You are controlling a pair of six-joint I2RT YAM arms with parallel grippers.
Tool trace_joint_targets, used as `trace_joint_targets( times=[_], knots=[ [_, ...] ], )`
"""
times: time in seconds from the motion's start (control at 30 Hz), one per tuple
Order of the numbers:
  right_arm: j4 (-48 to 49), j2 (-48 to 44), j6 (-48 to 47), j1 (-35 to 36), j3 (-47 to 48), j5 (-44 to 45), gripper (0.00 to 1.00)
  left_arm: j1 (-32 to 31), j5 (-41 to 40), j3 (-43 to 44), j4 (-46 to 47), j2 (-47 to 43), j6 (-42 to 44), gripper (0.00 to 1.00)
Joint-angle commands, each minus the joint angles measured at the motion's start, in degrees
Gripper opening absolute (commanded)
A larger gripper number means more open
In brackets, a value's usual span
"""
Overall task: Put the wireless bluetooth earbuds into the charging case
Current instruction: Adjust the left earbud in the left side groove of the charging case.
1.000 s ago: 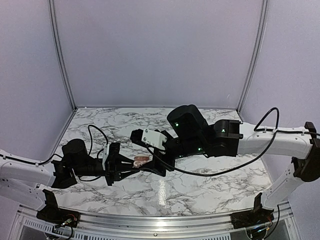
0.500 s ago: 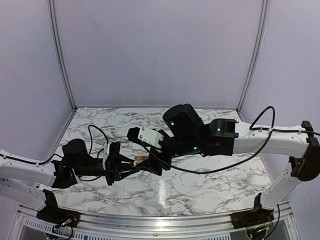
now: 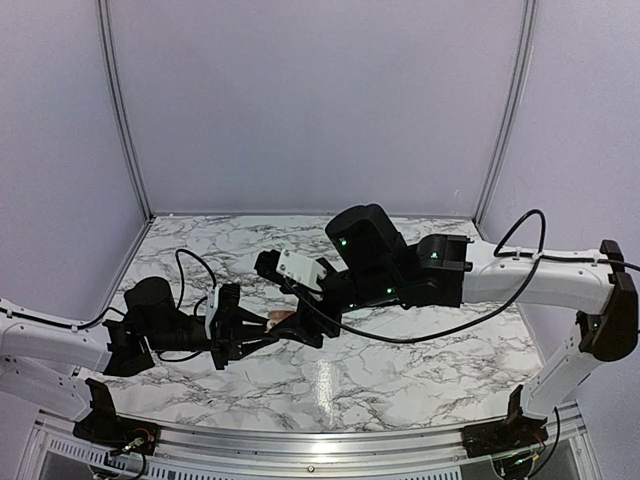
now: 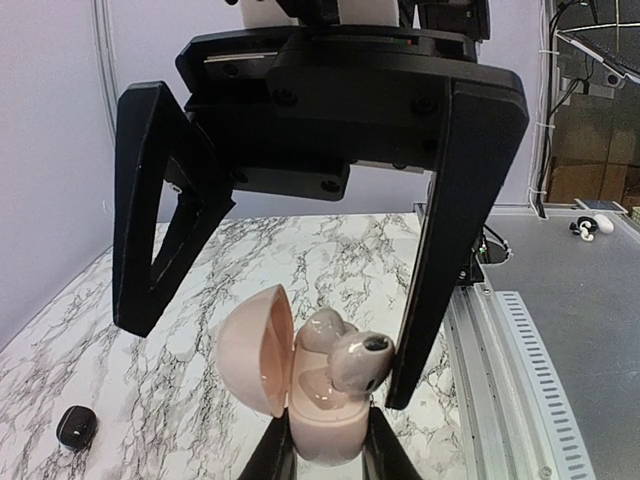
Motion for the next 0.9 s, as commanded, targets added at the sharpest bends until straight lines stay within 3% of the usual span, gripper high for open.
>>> trace_joint_targets(
  times=[0.0,0.87],
  knots=[
    [1.7,0.7,1.6,-1.9,1.7,-1.2,0.83,-0.2,3.3,0.0,2.3,-0.3,1.4,0.0],
    [2.7,3.2,4.0,-4.5,2.0,-7.4,0.8,-0.4,3.9,-0.1,2.2,0.0,2.6,0.0]
  ],
)
